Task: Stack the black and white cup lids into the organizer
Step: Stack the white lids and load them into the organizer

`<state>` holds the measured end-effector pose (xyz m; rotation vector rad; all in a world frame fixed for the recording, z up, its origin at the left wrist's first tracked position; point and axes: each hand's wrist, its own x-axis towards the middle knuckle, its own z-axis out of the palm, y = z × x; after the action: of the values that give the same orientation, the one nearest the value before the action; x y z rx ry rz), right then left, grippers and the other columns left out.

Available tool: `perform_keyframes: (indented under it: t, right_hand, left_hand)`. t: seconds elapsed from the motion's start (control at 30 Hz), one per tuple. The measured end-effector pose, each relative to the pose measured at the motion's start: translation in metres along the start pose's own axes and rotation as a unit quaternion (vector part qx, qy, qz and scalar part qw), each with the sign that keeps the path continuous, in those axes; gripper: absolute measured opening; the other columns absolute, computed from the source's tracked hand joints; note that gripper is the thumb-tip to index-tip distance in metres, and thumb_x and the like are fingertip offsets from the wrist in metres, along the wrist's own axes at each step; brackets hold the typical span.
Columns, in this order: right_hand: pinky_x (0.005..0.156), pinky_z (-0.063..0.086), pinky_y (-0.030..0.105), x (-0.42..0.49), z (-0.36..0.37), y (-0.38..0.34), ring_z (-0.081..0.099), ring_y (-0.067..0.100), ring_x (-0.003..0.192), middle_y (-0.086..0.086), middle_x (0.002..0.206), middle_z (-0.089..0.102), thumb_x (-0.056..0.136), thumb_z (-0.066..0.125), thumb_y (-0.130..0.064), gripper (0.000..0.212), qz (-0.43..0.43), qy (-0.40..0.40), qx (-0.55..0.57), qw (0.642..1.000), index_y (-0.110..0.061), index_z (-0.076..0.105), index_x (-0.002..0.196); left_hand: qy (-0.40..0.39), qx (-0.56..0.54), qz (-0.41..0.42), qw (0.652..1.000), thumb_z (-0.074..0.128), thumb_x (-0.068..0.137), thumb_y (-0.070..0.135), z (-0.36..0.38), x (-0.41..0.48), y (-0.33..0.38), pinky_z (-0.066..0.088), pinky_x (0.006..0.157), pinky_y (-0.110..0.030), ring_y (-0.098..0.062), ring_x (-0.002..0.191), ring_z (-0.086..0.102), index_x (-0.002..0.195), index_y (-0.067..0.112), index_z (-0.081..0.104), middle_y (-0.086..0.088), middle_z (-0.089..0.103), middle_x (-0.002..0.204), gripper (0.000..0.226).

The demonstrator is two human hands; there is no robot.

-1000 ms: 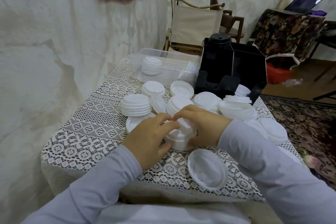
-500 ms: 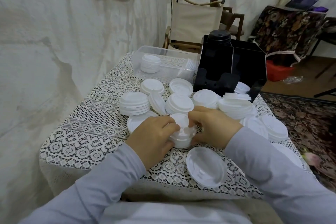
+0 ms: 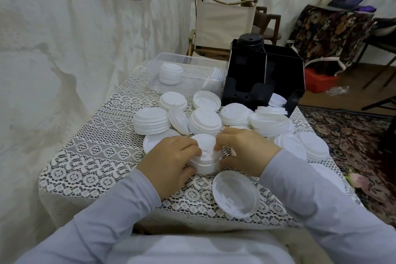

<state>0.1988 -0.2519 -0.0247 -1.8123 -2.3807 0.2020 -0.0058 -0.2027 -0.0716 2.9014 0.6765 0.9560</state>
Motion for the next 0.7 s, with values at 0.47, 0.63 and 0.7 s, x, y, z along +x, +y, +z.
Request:
perform_keyframes:
  t: [0.47, 0.63, 0.7]
  right_hand:
    - [0.069, 0.054, 0.025, -0.097, 0.037, -0.017, 0.061, 0.002, 0.087, -0.018, 0.100, 0.061, 0.075, 0.060, -0.044, 0.022, -0.088, 0.078, 0.090, 0.989, -0.032, 0.060, 0.093]
    - [0.069, 0.050, 0.016, -0.084, 0.017, -0.023, 0.063, -0.002, 0.077, -0.013, 0.086, 0.067, 0.079, 0.064, -0.031, 0.006, -0.061, 0.204, 0.205, 0.955, -0.026, 0.067, 0.080]
    - [0.067, 0.047, 0.012, -0.075, 0.004, -0.029, 0.062, 0.000, 0.071, -0.011, 0.080, 0.068, 0.075, 0.069, -0.038, 0.013, -0.012, 0.256, 0.328, 0.909, -0.026, 0.072, 0.076]
  left_hand:
    - [-0.035, -0.009, -0.057, 0.998, 0.050, 0.081, 0.036, -0.020, 0.003, 0.009, 0.048, 0.092, -0.037, -0.016, 0.101, 0.061, 0.107, 0.014, 0.065, 0.002, 0.068, 0.104, 0.037]
    - [0.002, -0.046, -0.056, 0.997, 0.052, 0.085, 0.032, -0.023, 0.004, 0.018, 0.042, 0.095, -0.031, -0.011, 0.106, 0.053, 0.112, 0.015, 0.062, 0.000, 0.066, 0.109, 0.034]
    - [0.030, -0.069, -0.068, 0.995, 0.052, 0.085, 0.032, -0.026, 0.006, 0.025, 0.040, 0.095, -0.027, -0.011, 0.107, 0.054, 0.118, 0.016, 0.058, 0.001, 0.065, 0.112, 0.037]
